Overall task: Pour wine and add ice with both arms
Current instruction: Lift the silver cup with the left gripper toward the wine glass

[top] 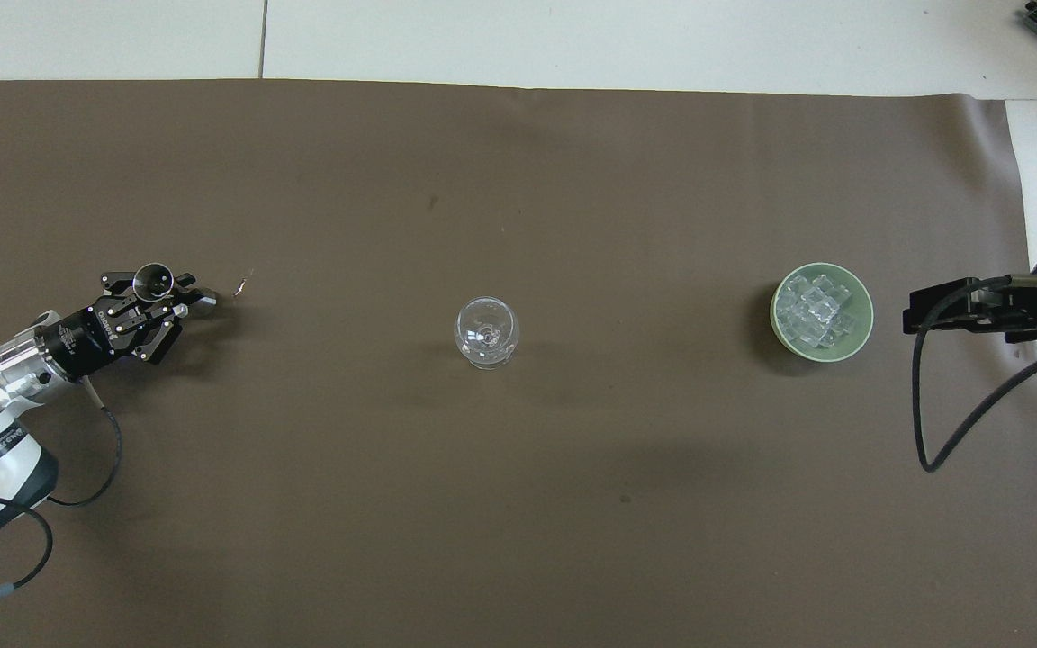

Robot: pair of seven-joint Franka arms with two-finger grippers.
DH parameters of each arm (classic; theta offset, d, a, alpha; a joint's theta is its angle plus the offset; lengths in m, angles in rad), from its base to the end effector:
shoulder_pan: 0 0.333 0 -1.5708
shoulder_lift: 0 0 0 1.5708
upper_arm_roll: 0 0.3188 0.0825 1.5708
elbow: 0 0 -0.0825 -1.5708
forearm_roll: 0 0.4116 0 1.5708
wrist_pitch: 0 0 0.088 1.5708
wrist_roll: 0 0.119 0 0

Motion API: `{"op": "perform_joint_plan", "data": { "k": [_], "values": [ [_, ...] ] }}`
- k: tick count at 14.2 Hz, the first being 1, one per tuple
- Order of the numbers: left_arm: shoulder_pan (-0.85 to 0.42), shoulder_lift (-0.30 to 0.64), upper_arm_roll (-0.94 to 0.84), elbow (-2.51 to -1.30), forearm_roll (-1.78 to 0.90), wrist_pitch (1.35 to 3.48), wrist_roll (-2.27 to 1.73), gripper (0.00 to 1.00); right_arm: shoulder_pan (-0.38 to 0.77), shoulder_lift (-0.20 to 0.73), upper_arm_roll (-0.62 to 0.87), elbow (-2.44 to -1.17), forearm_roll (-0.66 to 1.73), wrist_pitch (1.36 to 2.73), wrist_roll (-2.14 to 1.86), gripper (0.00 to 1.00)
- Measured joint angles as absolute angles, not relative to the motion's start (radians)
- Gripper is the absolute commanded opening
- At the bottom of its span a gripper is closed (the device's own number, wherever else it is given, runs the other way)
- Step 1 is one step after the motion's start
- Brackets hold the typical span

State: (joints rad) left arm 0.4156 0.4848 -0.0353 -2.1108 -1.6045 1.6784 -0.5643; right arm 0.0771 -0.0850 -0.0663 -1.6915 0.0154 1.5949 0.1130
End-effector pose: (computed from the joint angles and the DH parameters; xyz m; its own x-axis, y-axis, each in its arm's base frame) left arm 0.5618 0.1073 0.1859 -0.0424 0.0436 -0.9982 0.8914 0.4529 -0.0181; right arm 0.5560 0.0064 0.6053 0.9947 -0.1021 -0.0141 -0.1023 -0.9946 -0.0196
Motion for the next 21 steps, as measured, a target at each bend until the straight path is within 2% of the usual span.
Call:
{"op": "perform_joint_plan", "data": {
  "k": [5, 11, 21],
  "values": [
    [0.405, 0.415, -0.043, -2.111, -1.605, 1.674, -0.647, 0.00, 0.077, -0.085, -0.066, -1.691, 0.015, 1.595, 0.113, 1.00],
    [0.330, 0.324, -0.047, -2.136, -1.605, 1.683, -0.710, 0.00, 0.077, -0.085, -0.066, -1.691, 0.015, 1.595, 0.113, 1.00],
    [0.175, 0.220, -0.053, -2.141, -1.672, 1.875, -0.822, 0.00, 0.077, -0.085, -0.066, -1.691, 0.015, 1.595, 0.113, 1.00]
  ]
}}
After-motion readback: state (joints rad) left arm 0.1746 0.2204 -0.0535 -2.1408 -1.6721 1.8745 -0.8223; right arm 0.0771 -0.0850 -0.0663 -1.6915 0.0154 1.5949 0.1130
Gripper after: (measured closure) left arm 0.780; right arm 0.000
